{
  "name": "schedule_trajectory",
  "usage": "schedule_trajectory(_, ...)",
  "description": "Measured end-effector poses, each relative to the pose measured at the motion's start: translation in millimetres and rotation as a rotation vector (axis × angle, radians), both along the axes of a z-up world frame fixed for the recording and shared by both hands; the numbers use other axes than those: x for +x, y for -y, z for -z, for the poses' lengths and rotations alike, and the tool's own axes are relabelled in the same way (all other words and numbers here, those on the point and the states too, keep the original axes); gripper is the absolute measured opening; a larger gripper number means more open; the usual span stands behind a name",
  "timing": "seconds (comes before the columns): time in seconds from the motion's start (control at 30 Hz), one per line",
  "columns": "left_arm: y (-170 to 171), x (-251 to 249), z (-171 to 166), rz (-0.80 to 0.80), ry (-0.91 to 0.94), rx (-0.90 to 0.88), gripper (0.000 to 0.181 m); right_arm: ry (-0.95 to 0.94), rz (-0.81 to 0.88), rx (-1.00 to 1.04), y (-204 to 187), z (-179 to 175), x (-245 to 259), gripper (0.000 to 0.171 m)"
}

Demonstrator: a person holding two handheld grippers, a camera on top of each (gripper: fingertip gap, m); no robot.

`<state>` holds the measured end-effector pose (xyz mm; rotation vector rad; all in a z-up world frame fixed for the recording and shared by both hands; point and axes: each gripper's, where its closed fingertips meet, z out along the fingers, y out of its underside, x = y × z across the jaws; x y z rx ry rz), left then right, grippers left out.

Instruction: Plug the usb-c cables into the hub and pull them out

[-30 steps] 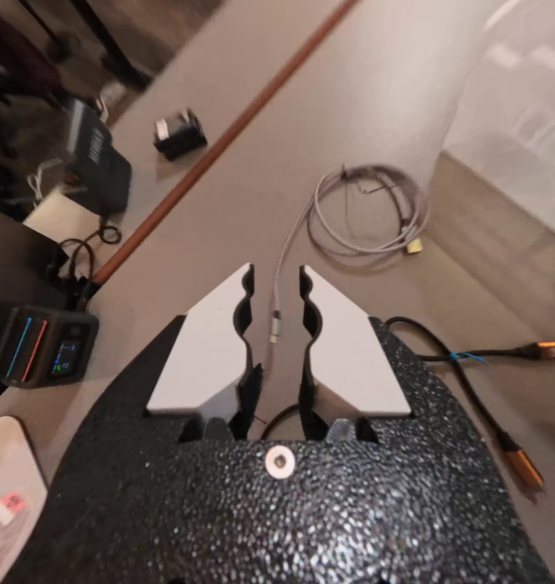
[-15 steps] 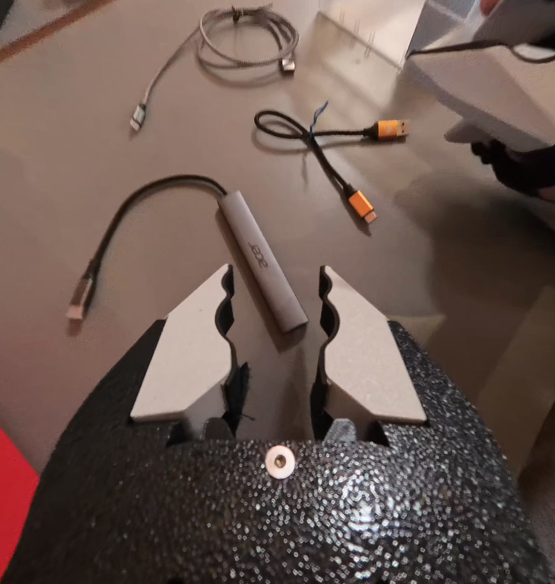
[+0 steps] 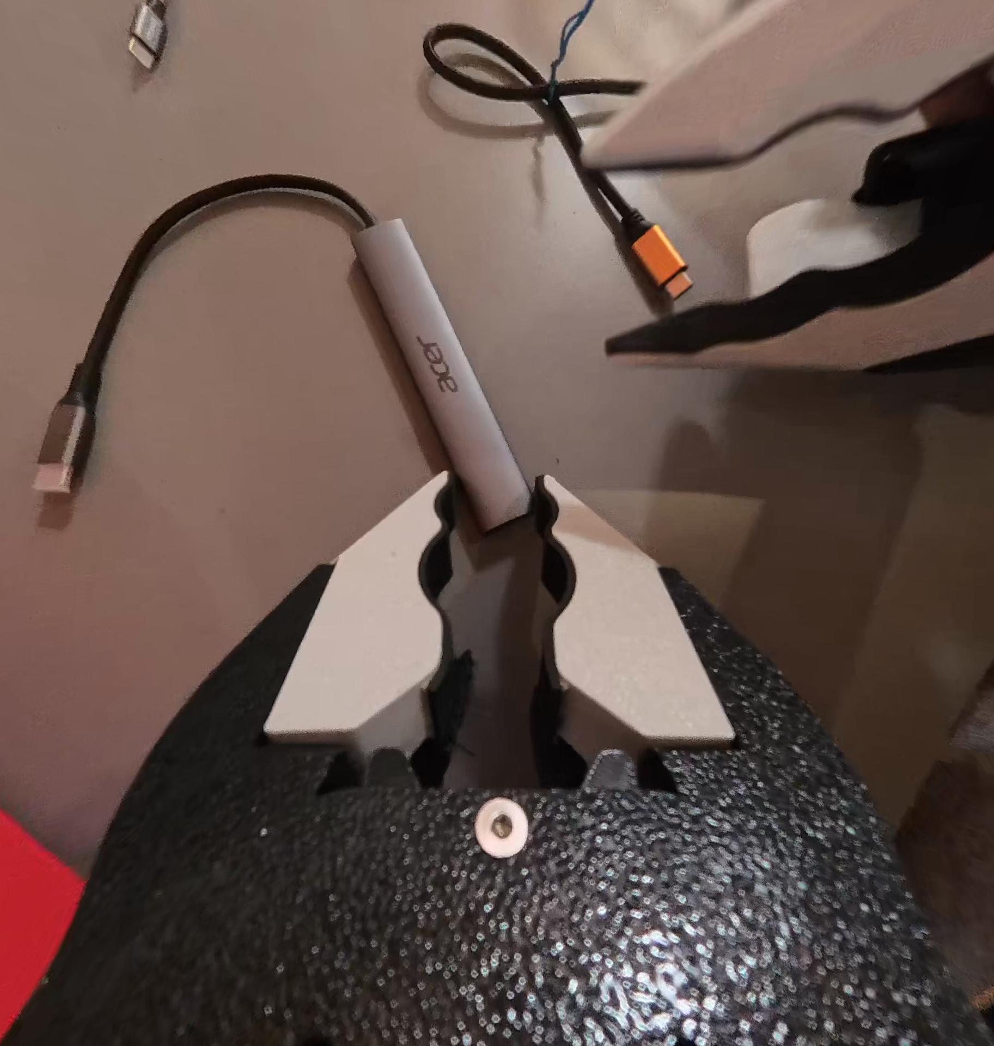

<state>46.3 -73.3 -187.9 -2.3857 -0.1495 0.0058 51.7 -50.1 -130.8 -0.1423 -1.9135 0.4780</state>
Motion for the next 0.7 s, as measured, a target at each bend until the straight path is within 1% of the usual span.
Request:
schedule_trajectory(0.07, -0.9, 0.6, -1.4, -0.008, 0.056, 0.014, 0.024, 0.06, -0.02, 0.085, 0.7, 14.7, -2.8, 0.045)
schedule_trajectory(0.13, -3.0, 1.1, -6.9, -0.02, 0.12, 0.049, 0.024, 0.083, -0.017, 0.16, -1.7, 24.5, -9.0, 0.047)
schedule_trajectory(0.23, -6.8, 5.2, -23.8, -0.015, 0.224, 0.126, 0.023, 0.08, -0.008, 0.242, -5.1, 33.9, -20.5, 0.047)
schedule_trajectory(0.3, -7.6, 8.3, -36.2, 0.0, 0.269, 0.171, 0.023, 0.05, 0.006, 0.285, -7.5, 33.9, -28.1, 0.041)
schedule_trajectory(0.33, -7.8, 10.4, -42.3, 0.016, 0.277, 0.193, 0.023, 0.015, 0.033, 0.298, -10.4, 29.4, -32.8, 0.017)
schedule_trajectory(0.37, -8.1, 12.2, -48.5, 0.039, 0.266, 0.22, 0.03, 0.003, 0.04, 0.306, -11.2, 27.1, -34.2, 0.012)
schedule_trajectory(0.43, -9.3, 14.0, -62.7, 0.106, 0.161, 0.3, 0.045, 0.042, 0.036, 0.256, -10.7, 25.2, -32.4, 0.008)
schedule_trajectory(0.47, -8.1, 13.6, -66.3, 0.136, 0.075, 0.319, 0.052, 0.065, 0.032, 0.216, -10.1, 23.6, -31.0, 0.008)
schedule_trajectory(0.5, -5.8, 12.0, -66.8, 0.173, -0.039, 0.317, 0.06, 0.08, 0.015, 0.189, -8.9, 21.3, -28.9, 0.008)
schedule_trajectory(0.53, -4.0, 9.7, -66.0, 0.212, -0.168, 0.31, 0.063, 0.089, -0.009, 0.174, -6.9, 18.8, -26.4, 0.008)
schedule_trajectory(0.6, -1.4, 8.8, -59.2, 0.3, -0.401, 0.261, 0.06, 0.11, -0.05, 0.146, -2.4, 14.8, -22.4, 0.008)
schedule_trajectory(0.63, -2.2, 11.2, -55.6, 0.342, -0.486, 0.241, 0.057, 0.13, -0.068, 0.133, -0.2, 14.7, -20.3, 0.008)
schedule_trajectory(0.7, -4.4, 10.8, -49.7, 0.383, -0.662, 0.197, 0.035, 0.154, -0.087, 0.123, 1.8, 15.4, -18.1, 0.008)
